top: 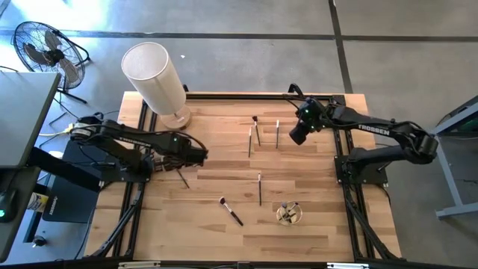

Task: Pick & Place Makeup Brushes
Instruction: Put the eyeshadow brush into the makeup holder

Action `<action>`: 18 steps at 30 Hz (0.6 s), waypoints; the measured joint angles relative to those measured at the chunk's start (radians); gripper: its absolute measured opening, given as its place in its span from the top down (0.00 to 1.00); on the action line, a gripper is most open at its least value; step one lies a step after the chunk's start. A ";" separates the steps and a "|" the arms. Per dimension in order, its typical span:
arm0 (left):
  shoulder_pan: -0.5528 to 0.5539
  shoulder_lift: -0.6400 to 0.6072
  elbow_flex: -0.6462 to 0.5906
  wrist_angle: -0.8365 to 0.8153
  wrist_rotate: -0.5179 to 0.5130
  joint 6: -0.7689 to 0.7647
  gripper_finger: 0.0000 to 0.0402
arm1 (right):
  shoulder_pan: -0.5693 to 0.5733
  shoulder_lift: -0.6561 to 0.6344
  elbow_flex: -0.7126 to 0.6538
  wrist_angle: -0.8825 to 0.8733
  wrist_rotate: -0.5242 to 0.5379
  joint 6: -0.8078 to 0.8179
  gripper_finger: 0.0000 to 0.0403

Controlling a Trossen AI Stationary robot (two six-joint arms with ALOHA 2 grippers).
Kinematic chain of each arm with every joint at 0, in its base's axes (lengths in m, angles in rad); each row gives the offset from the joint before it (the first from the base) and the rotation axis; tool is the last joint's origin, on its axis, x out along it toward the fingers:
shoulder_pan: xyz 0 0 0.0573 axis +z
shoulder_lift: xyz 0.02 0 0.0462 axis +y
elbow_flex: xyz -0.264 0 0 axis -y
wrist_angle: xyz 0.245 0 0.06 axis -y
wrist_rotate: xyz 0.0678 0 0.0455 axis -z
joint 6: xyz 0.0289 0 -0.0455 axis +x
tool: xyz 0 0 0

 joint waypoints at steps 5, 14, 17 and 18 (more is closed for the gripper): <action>0.000 0.000 -0.102 0.094 0.018 -0.056 0.57 | 0.000 0.000 0.000 0.030 -0.001 0.000 0.77; 0.000 0.000 -0.264 0.224 0.027 -0.186 0.57 | 0.000 0.000 0.000 0.037 -0.021 0.000 0.77; 0.000 -0.002 -0.285 0.247 -0.006 -0.238 0.57 | 0.000 0.000 0.000 0.043 -0.021 -0.001 0.77; 0.000 -0.003 -0.289 0.250 -0.012 -0.250 0.57 | 0.000 0.000 0.000 0.046 -0.021 -0.001 0.77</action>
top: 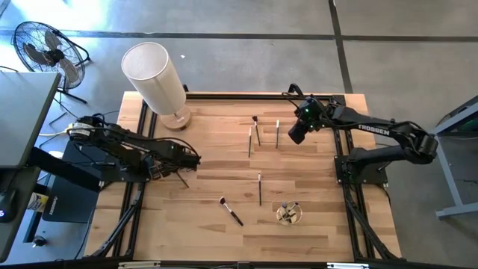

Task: Pick & Place Makeup Brushes
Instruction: Put the eyeshadow brush into the makeup holder

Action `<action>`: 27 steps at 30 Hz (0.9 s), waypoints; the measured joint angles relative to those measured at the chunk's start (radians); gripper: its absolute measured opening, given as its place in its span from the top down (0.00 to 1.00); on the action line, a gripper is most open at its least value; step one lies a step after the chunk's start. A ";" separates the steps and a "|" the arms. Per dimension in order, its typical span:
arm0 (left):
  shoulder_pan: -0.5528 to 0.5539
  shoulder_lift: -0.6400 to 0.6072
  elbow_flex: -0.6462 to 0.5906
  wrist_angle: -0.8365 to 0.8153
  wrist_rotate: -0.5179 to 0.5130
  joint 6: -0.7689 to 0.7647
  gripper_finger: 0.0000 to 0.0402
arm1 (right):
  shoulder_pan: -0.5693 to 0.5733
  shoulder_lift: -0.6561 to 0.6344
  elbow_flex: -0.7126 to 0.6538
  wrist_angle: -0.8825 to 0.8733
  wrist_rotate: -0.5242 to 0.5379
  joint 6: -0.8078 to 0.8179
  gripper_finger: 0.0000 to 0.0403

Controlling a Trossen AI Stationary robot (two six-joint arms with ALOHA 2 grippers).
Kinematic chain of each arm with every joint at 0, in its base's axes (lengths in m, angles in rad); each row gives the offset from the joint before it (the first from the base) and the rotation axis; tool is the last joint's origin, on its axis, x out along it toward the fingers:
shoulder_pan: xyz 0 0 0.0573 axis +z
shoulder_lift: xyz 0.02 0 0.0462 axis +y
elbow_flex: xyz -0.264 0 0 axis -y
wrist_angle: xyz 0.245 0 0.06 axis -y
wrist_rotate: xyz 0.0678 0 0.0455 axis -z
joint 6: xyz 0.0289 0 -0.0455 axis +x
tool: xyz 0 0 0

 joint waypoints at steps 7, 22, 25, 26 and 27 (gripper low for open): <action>0.000 0.001 -0.008 -0.014 -0.067 -0.027 0.57 | 0.000 0.000 0.000 0.005 -0.001 0.000 0.77; 0.000 0.003 -0.012 -0.030 -0.118 -0.088 0.57 | 0.000 0.000 0.000 0.005 0.000 0.000 0.77; 0.000 0.003 -0.017 -0.022 -0.142 -0.088 0.57 | 0.000 0.000 0.000 0.005 0.000 0.000 0.77; 0.000 0.003 -0.026 -0.006 -0.145 -0.088 0.57 | 0.000 0.000 0.000 0.005 0.000 0.000 0.77; 0.000 0.001 -0.035 0.007 -0.147 -0.089 0.57 | 0.000 0.000 0.000 0.005 0.000 0.000 0.77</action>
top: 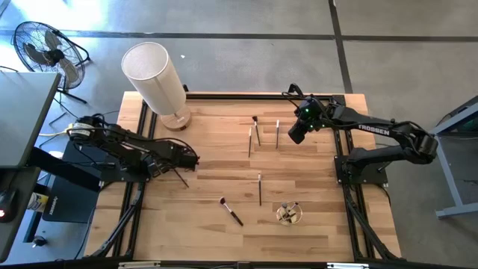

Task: Pick & Place Makeup Brushes
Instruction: Put the eyeshadow brush into the makeup holder

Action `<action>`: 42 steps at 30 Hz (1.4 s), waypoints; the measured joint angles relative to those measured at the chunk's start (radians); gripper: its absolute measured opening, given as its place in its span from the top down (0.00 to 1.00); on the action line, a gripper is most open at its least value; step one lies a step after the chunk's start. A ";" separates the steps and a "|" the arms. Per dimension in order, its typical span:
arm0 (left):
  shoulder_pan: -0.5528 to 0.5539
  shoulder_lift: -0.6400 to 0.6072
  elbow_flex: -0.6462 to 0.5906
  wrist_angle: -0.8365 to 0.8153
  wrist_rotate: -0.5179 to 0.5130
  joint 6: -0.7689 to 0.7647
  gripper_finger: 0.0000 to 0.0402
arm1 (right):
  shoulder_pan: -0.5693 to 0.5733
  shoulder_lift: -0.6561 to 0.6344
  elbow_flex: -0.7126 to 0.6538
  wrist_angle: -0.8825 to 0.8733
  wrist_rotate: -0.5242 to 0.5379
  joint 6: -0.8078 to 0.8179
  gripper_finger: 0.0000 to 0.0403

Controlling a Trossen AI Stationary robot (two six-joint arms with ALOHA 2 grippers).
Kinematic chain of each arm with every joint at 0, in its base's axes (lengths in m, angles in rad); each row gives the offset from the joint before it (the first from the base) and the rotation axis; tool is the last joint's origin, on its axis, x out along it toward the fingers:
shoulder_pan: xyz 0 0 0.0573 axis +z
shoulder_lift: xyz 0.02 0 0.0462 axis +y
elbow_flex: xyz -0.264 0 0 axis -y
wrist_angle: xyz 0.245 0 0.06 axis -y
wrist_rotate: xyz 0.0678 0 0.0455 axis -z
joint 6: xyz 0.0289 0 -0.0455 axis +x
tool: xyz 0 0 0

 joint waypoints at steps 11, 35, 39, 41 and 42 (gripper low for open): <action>0.000 -0.001 -0.044 0.033 0.001 -0.003 0.57 | 0.000 0.000 0.000 -0.002 0.000 0.000 0.77; -0.001 0.001 -0.046 0.067 -0.069 0.371 1.00 | 0.000 0.000 0.000 -0.008 0.000 0.011 0.77; 0.000 0.004 -0.003 0.068 -0.072 0.624 1.00 | 0.000 0.000 0.000 -0.008 0.000 0.013 0.77; 0.000 0.007 0.022 0.097 -0.078 0.777 1.00 | 0.000 0.000 0.000 -0.009 0.000 0.013 0.77; 0.000 0.007 0.042 0.136 -0.082 0.849 1.00 | 0.000 0.000 0.000 -0.008 0.000 0.020 0.77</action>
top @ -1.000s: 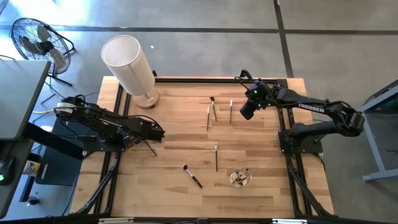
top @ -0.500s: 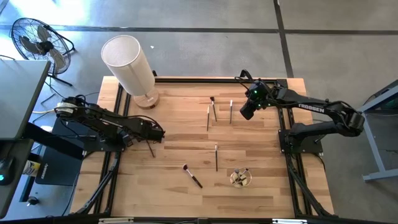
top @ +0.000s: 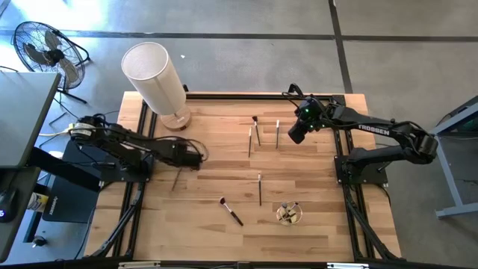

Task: Pick & Place Makeup Brushes
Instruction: Put the eyeshadow brush into the makeup holder

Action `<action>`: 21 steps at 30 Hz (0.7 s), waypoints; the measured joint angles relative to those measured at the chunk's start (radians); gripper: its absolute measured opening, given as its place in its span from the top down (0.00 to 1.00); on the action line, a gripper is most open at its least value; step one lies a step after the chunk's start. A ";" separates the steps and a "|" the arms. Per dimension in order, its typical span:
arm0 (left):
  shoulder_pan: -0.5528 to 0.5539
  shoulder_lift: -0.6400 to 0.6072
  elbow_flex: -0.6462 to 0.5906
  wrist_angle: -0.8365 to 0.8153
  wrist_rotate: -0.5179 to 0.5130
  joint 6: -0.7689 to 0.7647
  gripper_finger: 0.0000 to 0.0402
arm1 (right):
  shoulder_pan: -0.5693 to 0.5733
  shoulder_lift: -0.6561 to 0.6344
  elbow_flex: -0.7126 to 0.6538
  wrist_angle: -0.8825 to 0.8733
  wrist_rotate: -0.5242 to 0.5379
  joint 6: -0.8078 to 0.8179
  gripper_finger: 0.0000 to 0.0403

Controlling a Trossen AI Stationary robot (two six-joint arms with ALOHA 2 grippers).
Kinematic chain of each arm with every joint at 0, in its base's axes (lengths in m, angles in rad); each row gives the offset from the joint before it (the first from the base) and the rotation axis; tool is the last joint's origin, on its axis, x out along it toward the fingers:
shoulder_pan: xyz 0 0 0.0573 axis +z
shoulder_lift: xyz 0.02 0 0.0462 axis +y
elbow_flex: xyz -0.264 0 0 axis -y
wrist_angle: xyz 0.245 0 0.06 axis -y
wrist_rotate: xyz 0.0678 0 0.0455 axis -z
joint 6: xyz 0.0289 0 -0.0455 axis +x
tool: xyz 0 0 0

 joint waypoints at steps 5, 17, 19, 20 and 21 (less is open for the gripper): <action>0.000 0.000 0.047 0.142 -0.030 0.319 1.00 | 0.000 -0.001 0.000 0.000 0.001 0.052 0.77; 0.014 -0.014 0.093 0.746 -0.215 0.939 1.00 | 0.000 -0.001 0.000 -0.106 -0.004 0.091 0.77; 0.040 -0.018 0.099 0.902 -0.169 1.044 1.00 | 0.001 -0.001 0.000 -0.156 -0.001 0.091 0.77; 0.058 -0.018 0.099 0.968 -0.139 1.080 1.00 | 0.001 -0.001 0.000 -0.187 0.002 0.091 0.77; 0.075 -0.018 0.098 1.027 -0.106 1.110 1.00 | 0.000 -0.001 -0.001 -0.217 0.002 0.092 0.77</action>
